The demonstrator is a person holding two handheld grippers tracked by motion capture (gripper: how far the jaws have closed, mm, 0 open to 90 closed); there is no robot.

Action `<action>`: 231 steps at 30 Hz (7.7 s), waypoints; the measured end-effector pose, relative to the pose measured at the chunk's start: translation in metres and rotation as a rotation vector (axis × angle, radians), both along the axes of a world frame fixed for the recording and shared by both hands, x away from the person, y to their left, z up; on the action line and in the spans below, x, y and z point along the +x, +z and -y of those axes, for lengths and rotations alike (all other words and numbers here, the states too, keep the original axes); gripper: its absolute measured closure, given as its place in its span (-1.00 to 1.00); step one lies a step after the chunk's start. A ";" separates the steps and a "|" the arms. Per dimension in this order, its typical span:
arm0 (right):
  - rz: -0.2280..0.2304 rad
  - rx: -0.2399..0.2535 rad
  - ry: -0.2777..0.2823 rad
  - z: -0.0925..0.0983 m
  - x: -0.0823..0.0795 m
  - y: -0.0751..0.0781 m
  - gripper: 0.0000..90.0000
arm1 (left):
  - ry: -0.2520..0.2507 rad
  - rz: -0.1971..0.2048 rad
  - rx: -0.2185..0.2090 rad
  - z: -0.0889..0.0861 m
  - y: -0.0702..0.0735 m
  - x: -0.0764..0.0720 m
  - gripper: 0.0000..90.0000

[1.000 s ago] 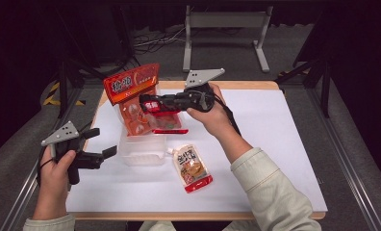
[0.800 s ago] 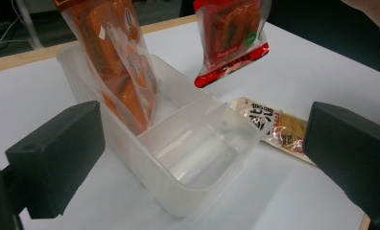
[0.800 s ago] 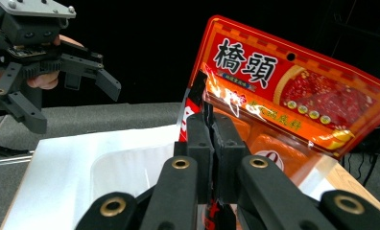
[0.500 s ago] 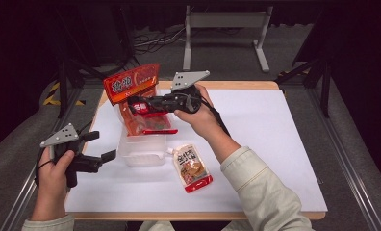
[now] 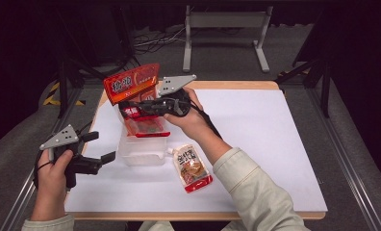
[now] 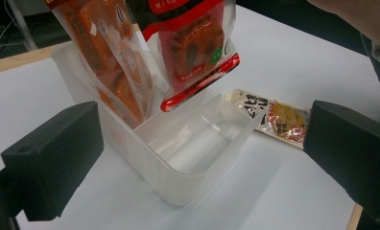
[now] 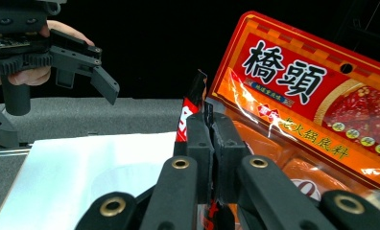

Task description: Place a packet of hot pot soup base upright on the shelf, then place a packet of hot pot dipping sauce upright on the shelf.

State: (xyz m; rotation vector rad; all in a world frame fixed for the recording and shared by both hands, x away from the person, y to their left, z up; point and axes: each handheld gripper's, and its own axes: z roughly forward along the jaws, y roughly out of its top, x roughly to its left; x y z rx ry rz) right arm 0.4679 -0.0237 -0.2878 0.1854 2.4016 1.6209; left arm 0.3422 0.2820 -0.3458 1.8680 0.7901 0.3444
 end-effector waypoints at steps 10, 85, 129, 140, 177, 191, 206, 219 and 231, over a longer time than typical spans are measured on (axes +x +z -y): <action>0.002 -0.002 0.006 -0.008 0.001 -0.007 0.95 | -0.016 -0.010 -0.011 0.001 0.000 0.001 -0.97; -0.172 -0.035 -0.040 0.008 0.007 -0.076 0.85 | -0.023 -0.035 -0.012 0.005 -0.005 0.007 -0.95; -0.268 -0.009 -0.172 0.091 -0.024 -0.045 -0.21 | -0.018 -0.038 -0.008 0.007 -0.004 0.011 -0.95; -0.272 -0.057 -0.203 0.096 -0.026 -0.063 -0.23 | -0.010 -0.031 0.018 0.009 -0.005 0.011 -0.95; -0.461 -0.280 -0.275 0.091 -0.014 -0.137 -0.28 | -0.012 -0.041 0.013 0.011 -0.006 0.012 -0.95; -0.447 -0.347 -0.290 0.086 -0.012 -0.146 -0.33 | -0.020 -0.052 0.014 0.013 -0.008 0.014 -0.95; -0.434 -0.389 -0.309 0.084 -0.015 -0.146 0.23 | -0.027 -0.050 0.023 0.016 -0.009 0.015 -0.95; -0.470 -0.378 -0.284 0.087 -0.019 -0.135 0.91 | -0.030 -0.060 0.022 0.019 -0.011 0.016 -0.95; -0.434 -0.300 -0.263 0.098 -0.031 -0.105 0.94 | -0.016 -0.068 0.000 0.024 -0.010 0.016 -0.95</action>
